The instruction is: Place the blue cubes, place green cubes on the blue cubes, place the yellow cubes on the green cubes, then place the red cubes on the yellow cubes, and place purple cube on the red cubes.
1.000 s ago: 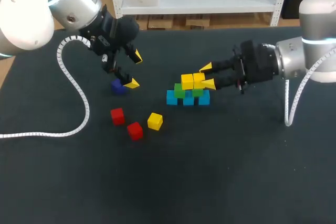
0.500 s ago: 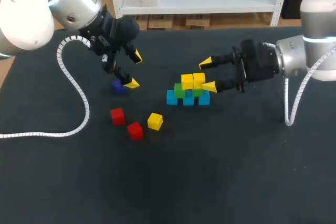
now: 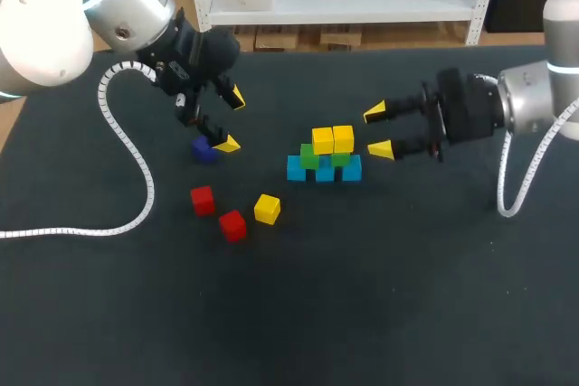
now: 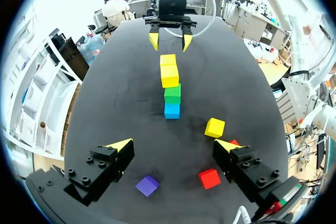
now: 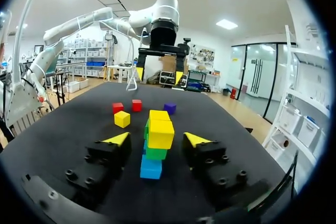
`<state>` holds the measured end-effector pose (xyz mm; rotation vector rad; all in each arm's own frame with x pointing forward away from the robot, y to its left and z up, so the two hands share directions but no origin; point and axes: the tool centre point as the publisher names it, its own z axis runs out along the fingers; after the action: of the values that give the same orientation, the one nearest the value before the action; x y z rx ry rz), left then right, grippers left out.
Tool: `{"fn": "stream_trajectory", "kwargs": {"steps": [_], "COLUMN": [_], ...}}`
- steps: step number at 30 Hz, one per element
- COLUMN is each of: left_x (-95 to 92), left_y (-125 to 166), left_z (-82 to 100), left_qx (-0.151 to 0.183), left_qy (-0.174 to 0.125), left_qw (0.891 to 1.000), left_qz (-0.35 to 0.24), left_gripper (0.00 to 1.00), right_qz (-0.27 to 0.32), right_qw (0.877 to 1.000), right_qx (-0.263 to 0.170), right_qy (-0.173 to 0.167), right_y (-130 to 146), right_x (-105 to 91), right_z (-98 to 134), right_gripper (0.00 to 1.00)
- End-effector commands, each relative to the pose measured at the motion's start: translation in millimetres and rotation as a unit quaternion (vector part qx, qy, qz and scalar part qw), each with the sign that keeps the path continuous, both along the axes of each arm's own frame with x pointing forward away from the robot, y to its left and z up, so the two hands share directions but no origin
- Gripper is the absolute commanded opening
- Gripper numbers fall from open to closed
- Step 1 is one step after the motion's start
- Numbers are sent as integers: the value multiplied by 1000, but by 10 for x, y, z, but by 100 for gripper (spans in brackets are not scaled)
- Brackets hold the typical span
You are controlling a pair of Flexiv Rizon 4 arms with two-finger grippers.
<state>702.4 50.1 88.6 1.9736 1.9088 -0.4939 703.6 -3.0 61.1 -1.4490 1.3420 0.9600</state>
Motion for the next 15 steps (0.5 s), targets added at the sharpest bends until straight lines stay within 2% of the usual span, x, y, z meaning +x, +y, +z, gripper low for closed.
{"fn": "stream_trajectory", "kwargs": {"steps": [1, 15], "left_x": [12, 12], "left_y": [6, 6], "left_z": [-6, -6], "left_qx": [-1, -1], "left_qy": [0, 0], "left_qw": [1000, 1000], "left_qz": [-2, -2], "left_gripper": [100, 100], "right_qz": [-2, -3], "right_qw": [1000, 1000], "right_qx": [0, 13], "right_qy": [-3, 18], "right_y": [34, 115], "right_x": [-18, 6], "right_z": [-19, -109], "right_gripper": [0, 0]}}
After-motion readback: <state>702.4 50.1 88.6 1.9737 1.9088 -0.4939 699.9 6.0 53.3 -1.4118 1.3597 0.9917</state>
